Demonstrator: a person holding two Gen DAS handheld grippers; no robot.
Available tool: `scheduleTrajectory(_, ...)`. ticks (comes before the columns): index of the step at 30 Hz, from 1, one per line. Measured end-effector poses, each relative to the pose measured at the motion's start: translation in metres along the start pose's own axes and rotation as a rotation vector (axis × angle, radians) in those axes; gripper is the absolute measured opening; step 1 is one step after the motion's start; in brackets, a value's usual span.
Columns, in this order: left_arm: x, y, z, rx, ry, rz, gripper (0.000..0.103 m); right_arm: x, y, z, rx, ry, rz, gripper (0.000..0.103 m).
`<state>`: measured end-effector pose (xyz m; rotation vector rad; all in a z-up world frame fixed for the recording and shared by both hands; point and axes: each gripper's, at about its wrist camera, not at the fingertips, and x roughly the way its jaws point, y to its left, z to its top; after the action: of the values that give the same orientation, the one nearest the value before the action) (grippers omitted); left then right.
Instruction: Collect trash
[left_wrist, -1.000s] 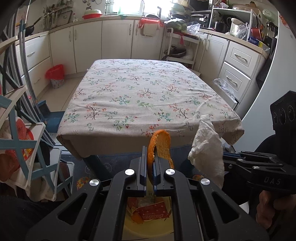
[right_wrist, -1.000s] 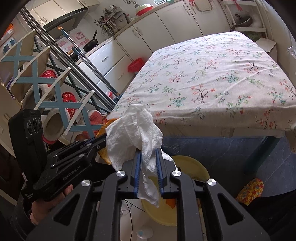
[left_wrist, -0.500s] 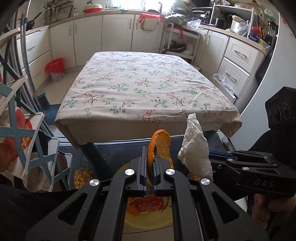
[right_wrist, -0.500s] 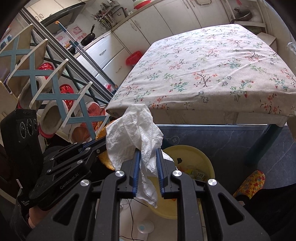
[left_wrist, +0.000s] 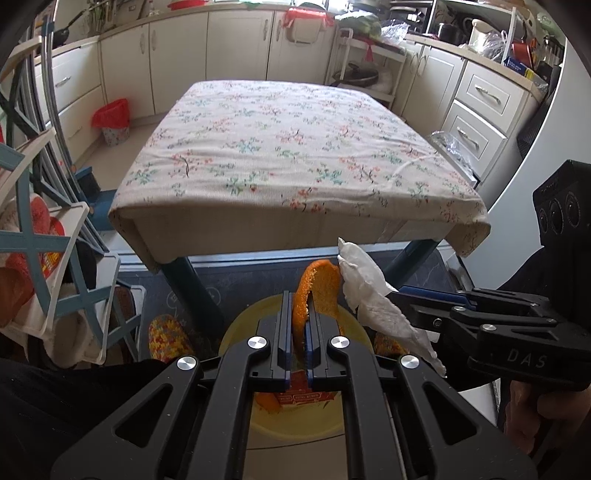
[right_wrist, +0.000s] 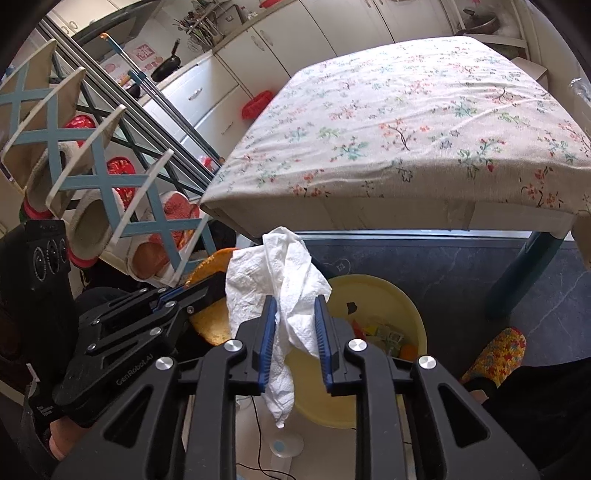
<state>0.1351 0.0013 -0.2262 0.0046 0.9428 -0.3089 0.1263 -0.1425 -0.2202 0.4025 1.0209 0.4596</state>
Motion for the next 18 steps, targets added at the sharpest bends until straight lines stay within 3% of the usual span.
scheduleTrajectory(2, 0.004, -0.001, -0.001, 0.005, 0.019, 0.003, 0.005, 0.004, -0.002, -0.001, 0.009, 0.019, -0.010, 0.033)
scheduleTrajectory(4, 0.007, 0.000, -0.002, 0.007, 0.032, 0.008, 0.008, 0.008, -0.005, -0.003, 0.017, 0.034, -0.024, 0.034)
scheduleTrajectory(8, 0.009, 0.001, -0.003, 0.006, 0.042, 0.028, 0.032, 0.010, -0.009, -0.003, 0.035, 0.047, -0.035, 0.036)
scheduleTrajectory(16, 0.006, 0.000, -0.002, 0.010, 0.022, 0.073, 0.053, 0.002, -0.015, -0.002, 0.058, 0.022, -0.035, 0.042)
scheduleTrajectory(18, 0.002, 0.000, 0.000, 0.006, 0.002, 0.092, 0.064, 0.000, -0.014, -0.001, 0.065, 0.010, -0.041, 0.043)
